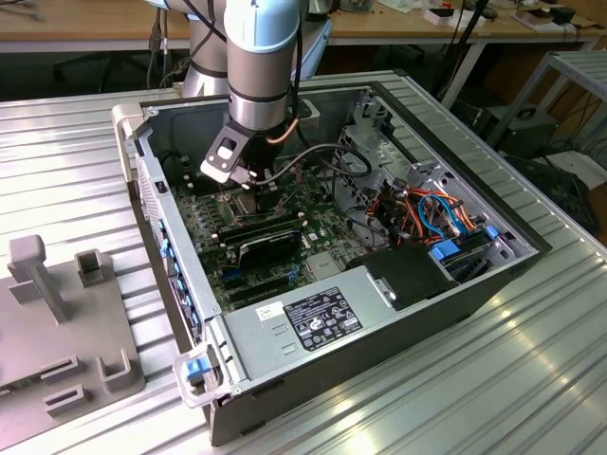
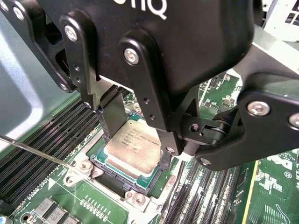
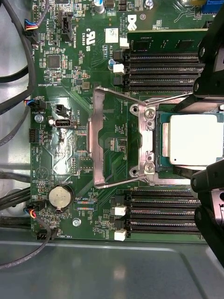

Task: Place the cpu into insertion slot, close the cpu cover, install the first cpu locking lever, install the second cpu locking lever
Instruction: 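Place the cpu into insertion slot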

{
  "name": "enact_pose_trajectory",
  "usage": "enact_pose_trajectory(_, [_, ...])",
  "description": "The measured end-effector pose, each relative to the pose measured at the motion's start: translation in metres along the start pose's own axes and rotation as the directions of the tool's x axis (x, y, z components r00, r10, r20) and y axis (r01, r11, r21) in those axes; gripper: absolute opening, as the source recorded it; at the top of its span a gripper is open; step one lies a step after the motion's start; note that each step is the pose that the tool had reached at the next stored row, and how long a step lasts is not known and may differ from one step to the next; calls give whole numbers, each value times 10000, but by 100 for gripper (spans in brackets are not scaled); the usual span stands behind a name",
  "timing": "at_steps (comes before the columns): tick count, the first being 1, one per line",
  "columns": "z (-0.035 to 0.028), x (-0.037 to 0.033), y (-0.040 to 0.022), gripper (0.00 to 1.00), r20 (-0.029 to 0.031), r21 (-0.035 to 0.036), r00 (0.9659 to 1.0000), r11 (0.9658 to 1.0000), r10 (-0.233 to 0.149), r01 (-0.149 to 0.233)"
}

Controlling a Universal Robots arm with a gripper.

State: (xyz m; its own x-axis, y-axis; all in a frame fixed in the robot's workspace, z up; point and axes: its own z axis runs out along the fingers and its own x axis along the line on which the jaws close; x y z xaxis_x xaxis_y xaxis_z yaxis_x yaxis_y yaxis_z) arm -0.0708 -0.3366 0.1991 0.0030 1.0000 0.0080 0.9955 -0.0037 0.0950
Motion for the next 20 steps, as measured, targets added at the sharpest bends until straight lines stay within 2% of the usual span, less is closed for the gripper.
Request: enact_pose_trajectory(20, [1,0,5,54,-1,1,10000,10000,-8,8])
